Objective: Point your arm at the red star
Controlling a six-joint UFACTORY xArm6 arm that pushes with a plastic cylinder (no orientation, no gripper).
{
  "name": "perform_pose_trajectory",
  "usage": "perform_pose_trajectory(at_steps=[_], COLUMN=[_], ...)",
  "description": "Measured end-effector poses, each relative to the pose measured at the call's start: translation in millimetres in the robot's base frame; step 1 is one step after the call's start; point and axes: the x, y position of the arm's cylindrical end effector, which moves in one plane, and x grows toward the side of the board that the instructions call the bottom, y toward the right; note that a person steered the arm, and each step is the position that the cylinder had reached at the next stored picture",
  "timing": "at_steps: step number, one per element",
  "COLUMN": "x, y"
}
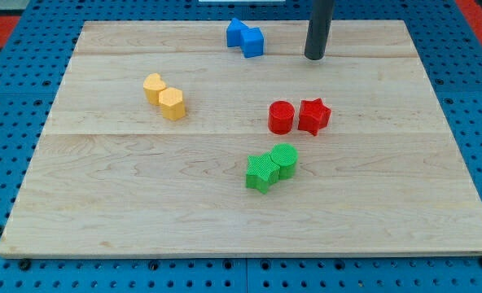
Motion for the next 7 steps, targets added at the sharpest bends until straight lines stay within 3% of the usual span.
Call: perform_pose_trajectory(at_steps=[6,7], x=[-11.5,10.9], y=[-10.8,34.7])
